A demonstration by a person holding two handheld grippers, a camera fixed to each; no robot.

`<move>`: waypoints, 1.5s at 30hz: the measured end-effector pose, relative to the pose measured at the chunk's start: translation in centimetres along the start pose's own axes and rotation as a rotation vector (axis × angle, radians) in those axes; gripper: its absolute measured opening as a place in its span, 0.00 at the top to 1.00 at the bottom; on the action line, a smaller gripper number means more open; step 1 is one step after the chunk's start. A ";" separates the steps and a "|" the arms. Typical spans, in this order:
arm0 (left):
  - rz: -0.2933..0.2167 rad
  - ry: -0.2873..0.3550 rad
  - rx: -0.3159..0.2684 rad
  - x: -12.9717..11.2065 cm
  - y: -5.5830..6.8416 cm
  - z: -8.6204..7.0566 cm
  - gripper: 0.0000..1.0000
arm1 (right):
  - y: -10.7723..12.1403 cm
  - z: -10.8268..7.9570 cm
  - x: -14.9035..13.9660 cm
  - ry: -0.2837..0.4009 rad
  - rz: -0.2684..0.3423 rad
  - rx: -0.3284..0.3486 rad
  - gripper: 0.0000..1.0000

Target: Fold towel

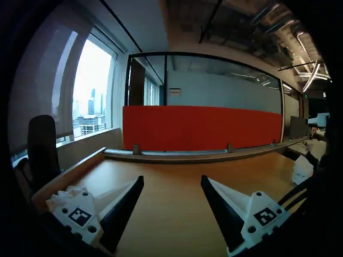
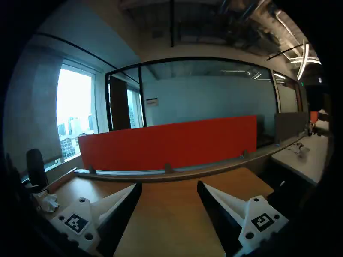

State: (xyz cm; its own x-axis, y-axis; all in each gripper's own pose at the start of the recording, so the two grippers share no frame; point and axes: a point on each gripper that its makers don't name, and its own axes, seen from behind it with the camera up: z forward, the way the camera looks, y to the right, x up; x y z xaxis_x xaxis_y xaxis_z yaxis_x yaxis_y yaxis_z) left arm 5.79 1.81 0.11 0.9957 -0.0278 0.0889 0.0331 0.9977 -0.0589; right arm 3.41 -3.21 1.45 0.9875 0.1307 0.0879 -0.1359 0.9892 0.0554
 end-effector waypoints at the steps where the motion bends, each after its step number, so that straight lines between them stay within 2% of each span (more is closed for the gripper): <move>1: -0.001 0.003 0.003 -0.3 0.0 0.0 0.01 | -0.1 0.0 0.1 0.000 -0.003 0.005 0.00; 12: -0.002 0.054 0.033 -2.3 -0.1 0.5 0.01 | -1.7 0.9 -0.9 -0.012 -0.053 0.048 0.00; 18: 0.008 0.080 0.040 -3.7 -0.6 0.5 0.01 | -1.9 1.1 -2.1 -0.001 -0.045 0.049 0.00; 27: 0.016 0.106 0.044 -6.2 -1.2 0.4 0.01 | -1.8 0.9 -4.1 0.008 -0.041 0.037 0.00; 32: 0.002 0.111 0.046 -7.4 -1.4 0.3 0.01 | -1.6 1.0 -4.8 0.007 -0.045 0.029 0.01; 45: -0.009 0.128 0.050 -8.9 -1.8 0.4 0.01 | -0.9 0.7 -6.0 0.007 -0.044 -0.004 0.00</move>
State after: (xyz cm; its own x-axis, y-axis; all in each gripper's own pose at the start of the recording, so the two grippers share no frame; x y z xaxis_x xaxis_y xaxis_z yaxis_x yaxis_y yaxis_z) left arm -3.12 0.25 -0.15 0.9984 -0.0415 -0.0385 0.0412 0.9991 -0.0085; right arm -2.41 -4.93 1.58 0.9930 0.0879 0.0789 -0.0924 0.9942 0.0552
